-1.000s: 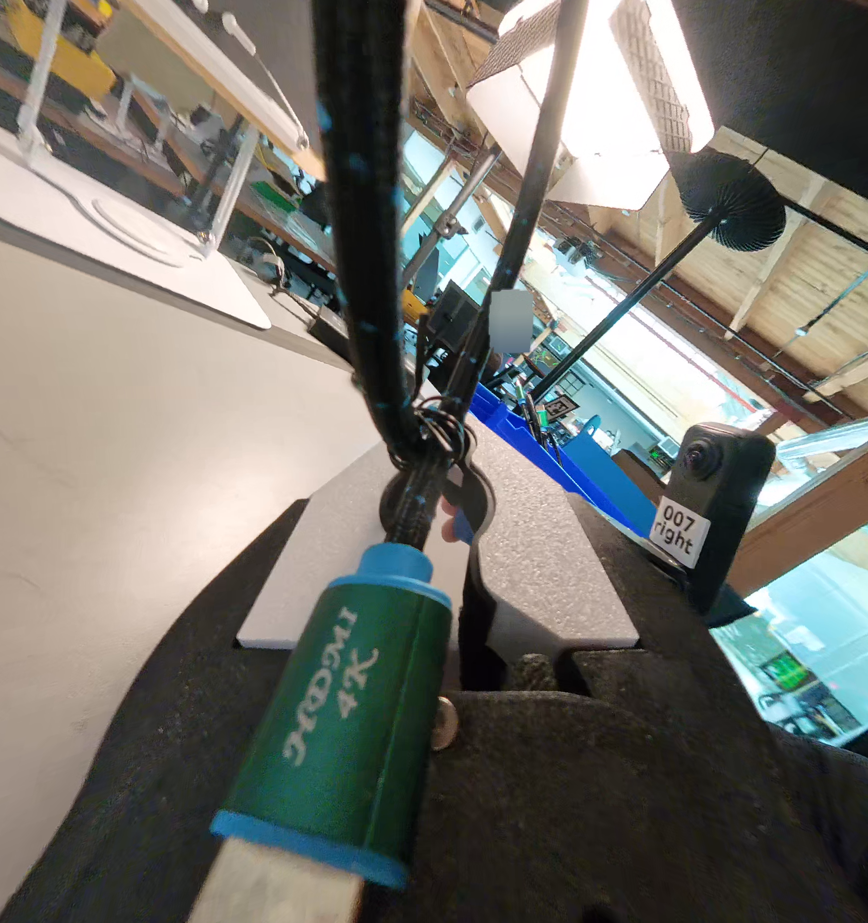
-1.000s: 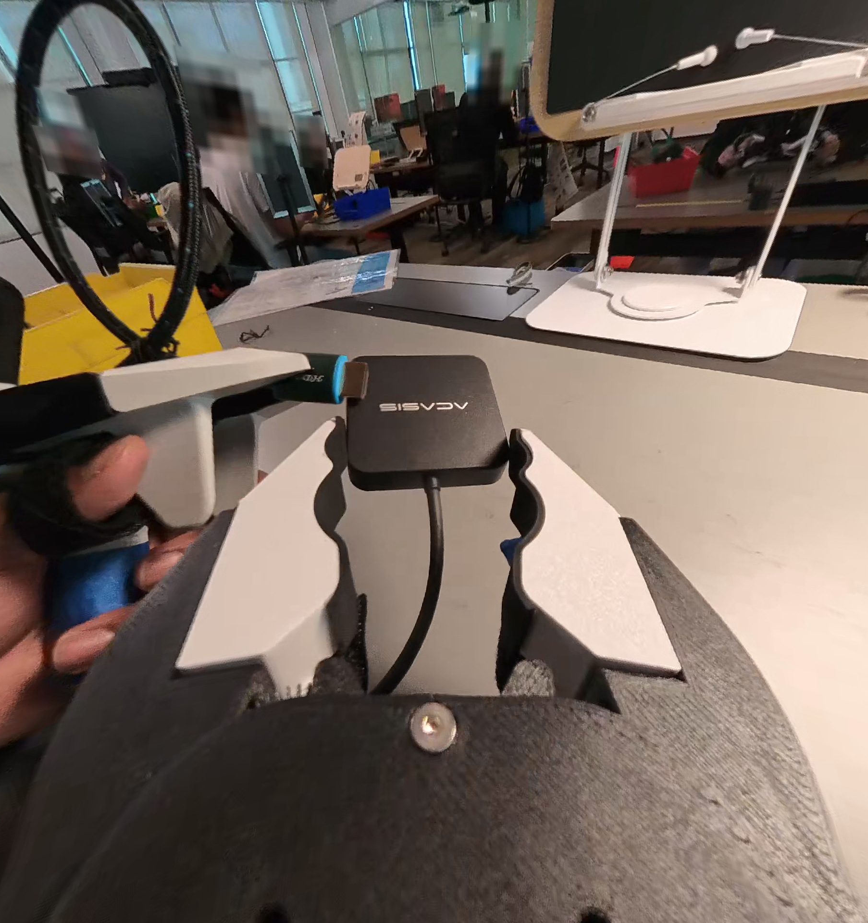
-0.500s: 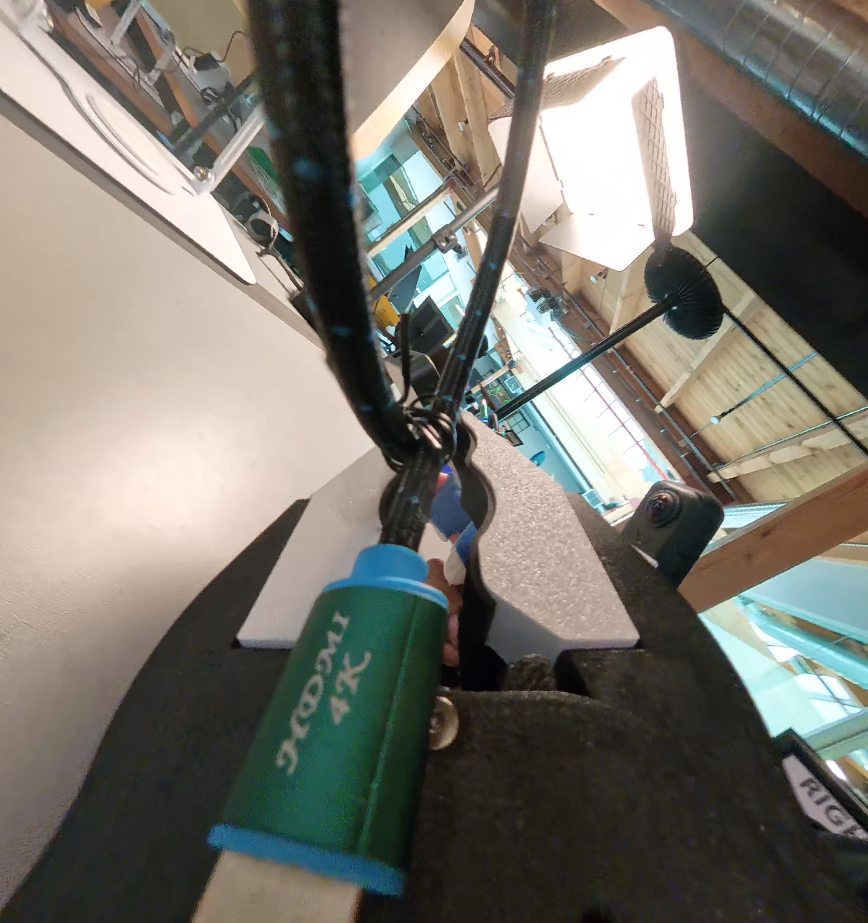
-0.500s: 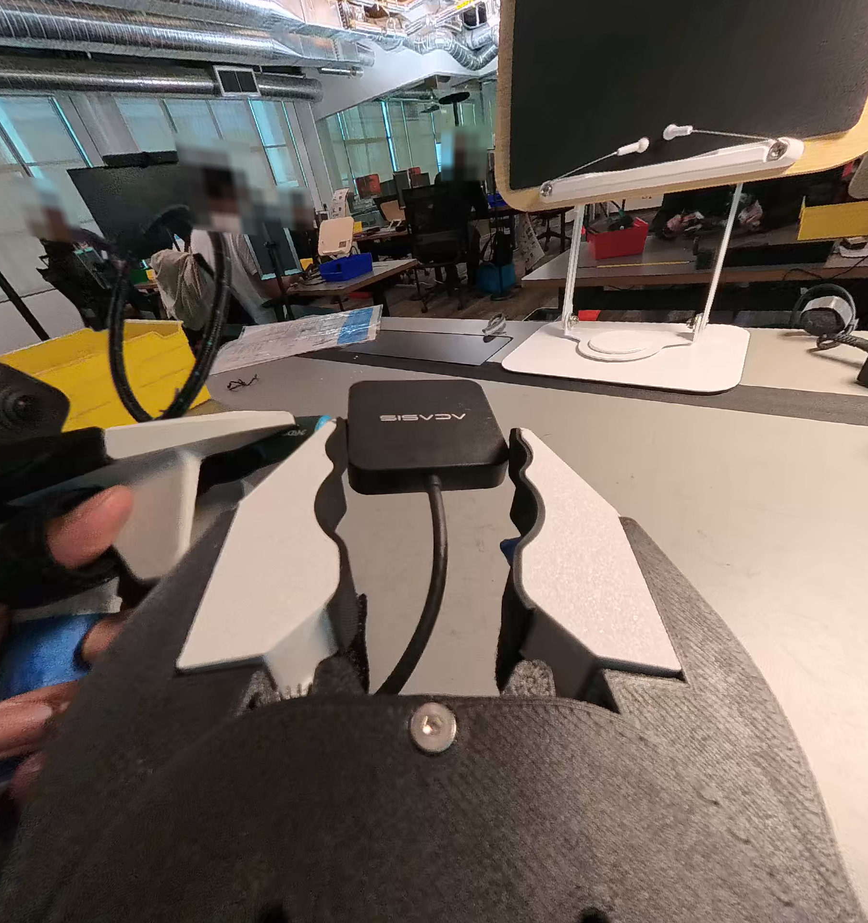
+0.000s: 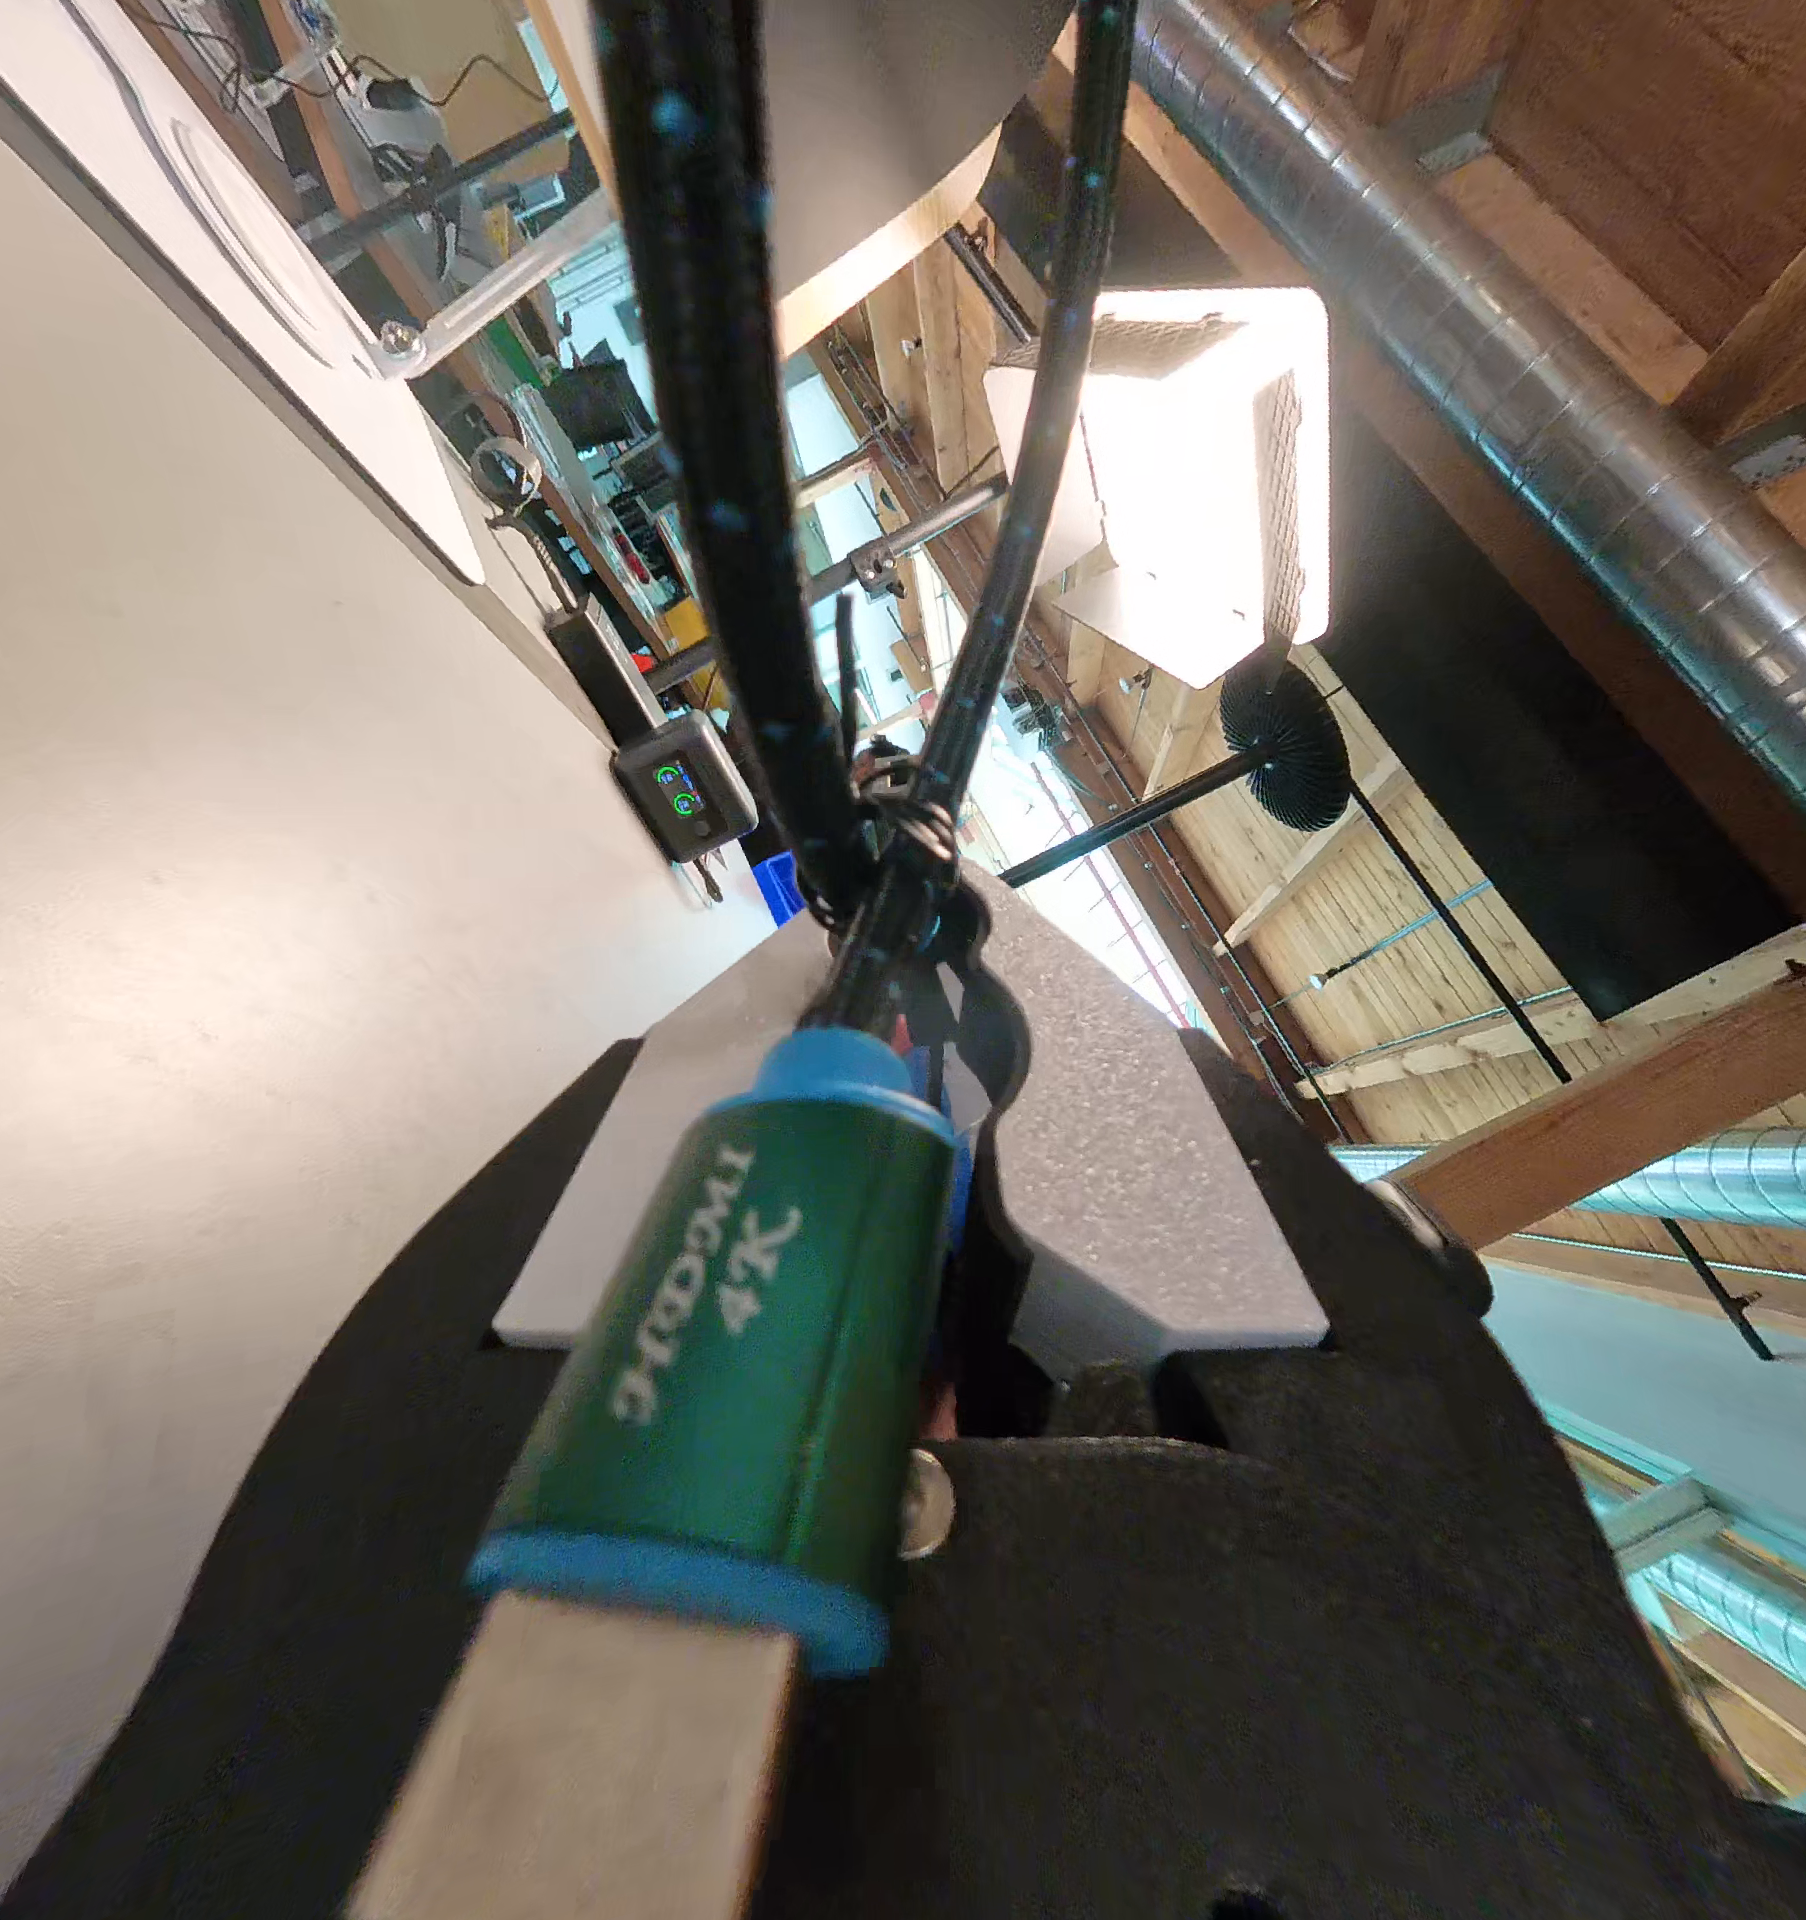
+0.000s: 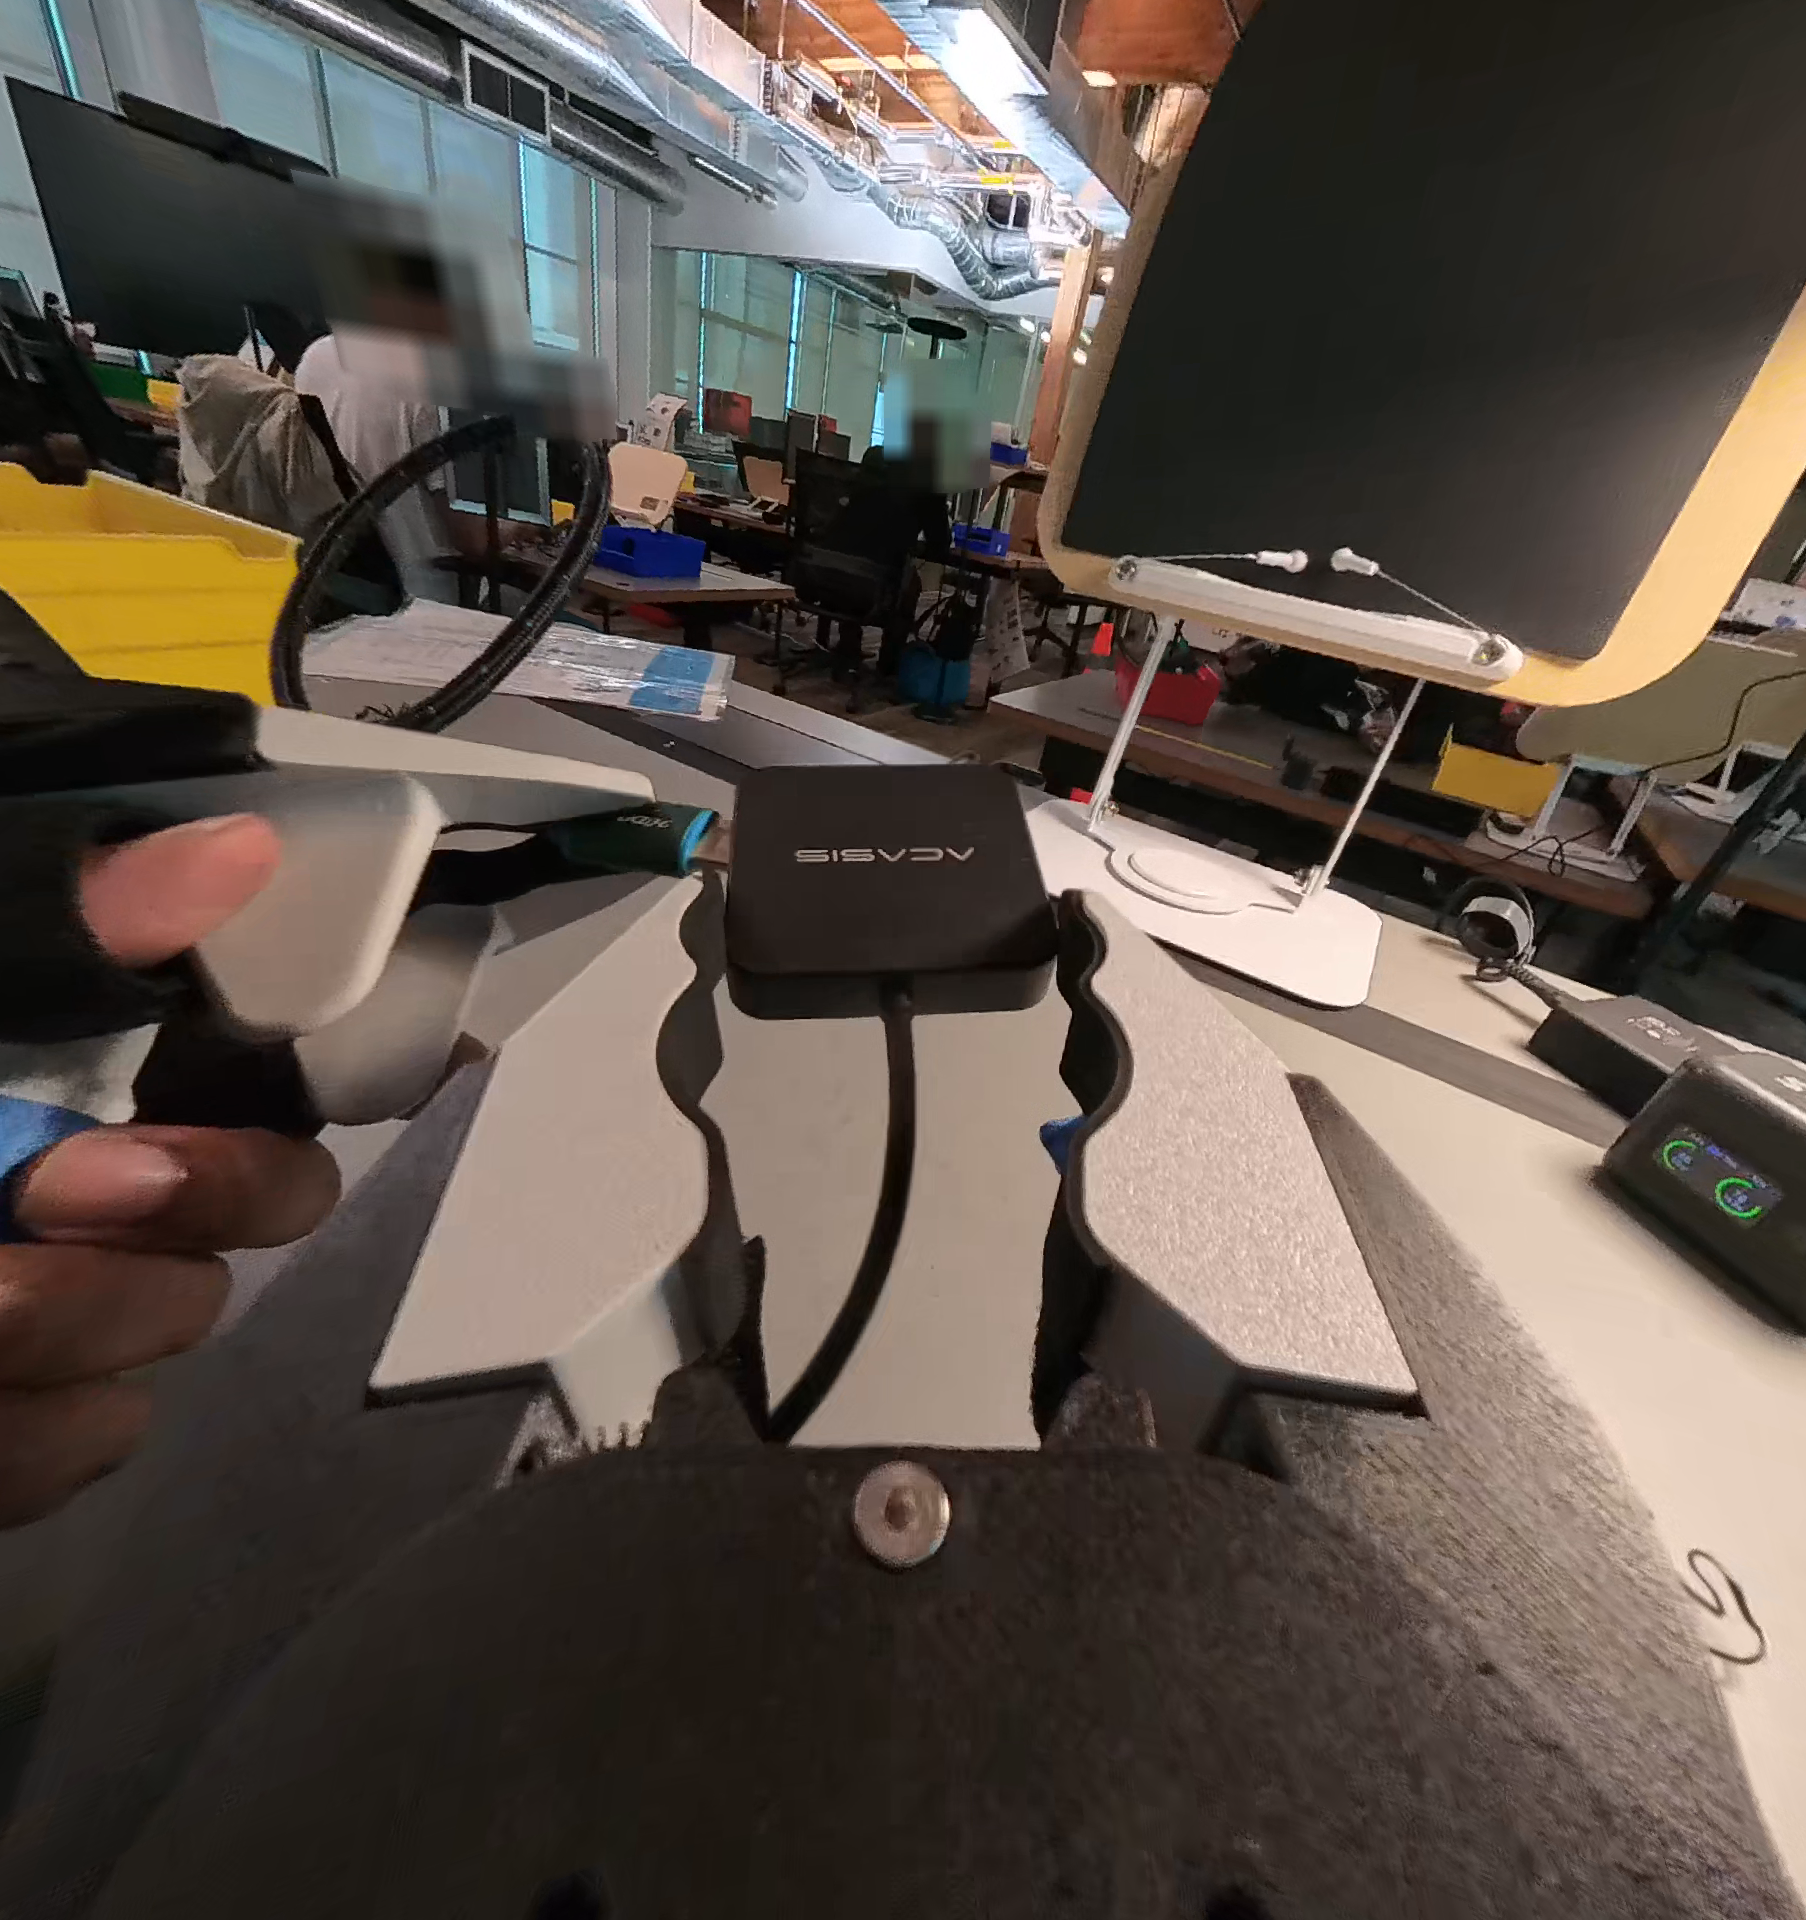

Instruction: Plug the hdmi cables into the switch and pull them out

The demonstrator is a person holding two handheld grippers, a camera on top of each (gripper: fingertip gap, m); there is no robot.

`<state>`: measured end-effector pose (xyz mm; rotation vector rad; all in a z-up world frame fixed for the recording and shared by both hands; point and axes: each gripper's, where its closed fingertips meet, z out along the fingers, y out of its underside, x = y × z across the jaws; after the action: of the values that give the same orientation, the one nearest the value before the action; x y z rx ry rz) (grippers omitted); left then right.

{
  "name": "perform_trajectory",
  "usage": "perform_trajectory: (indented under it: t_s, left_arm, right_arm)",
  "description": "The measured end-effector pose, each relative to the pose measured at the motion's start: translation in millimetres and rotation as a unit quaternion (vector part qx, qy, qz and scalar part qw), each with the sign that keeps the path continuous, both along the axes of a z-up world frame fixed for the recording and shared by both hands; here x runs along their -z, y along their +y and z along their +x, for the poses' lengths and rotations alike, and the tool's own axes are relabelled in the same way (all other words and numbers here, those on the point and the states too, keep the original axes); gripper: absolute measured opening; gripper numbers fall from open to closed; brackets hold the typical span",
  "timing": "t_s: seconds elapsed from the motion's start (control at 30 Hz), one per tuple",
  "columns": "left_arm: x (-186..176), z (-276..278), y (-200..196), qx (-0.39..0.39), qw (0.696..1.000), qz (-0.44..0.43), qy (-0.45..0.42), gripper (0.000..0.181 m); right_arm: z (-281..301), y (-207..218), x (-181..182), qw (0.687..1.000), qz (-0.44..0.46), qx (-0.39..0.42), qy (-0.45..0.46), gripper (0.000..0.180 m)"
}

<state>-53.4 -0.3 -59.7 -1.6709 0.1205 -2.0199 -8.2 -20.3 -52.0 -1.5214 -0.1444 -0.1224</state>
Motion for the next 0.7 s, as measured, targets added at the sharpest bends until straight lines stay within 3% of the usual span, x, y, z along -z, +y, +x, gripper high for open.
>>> perform_trajectory:
  t_s: [0.1,0.3,0.5,0.7]
  left_arm:
    - [1,-5,7,-0.022,1.0,0.006,0.0,0.011]
    - [7,-4,12,-0.019,1.0,0.016,0.006,0.011]
    - [2,-4,13,-0.001,0.998,0.059,0.013,0.013]
    - [-1,1,6,0.033,0.997,0.074,-0.006,0.011]
  right_arm:
    - [-3,-2,-2,1.0,0.009,-0.001,-0.001,0.048]
    - [-5,3,10,0.997,-0.025,-0.035,0.06,0.055]
    - [-9,-1,-4,0.99,-0.002,-0.111,0.093,0.061]
    - [14,2,-10,0.984,-0.007,-0.108,0.142,0.062]
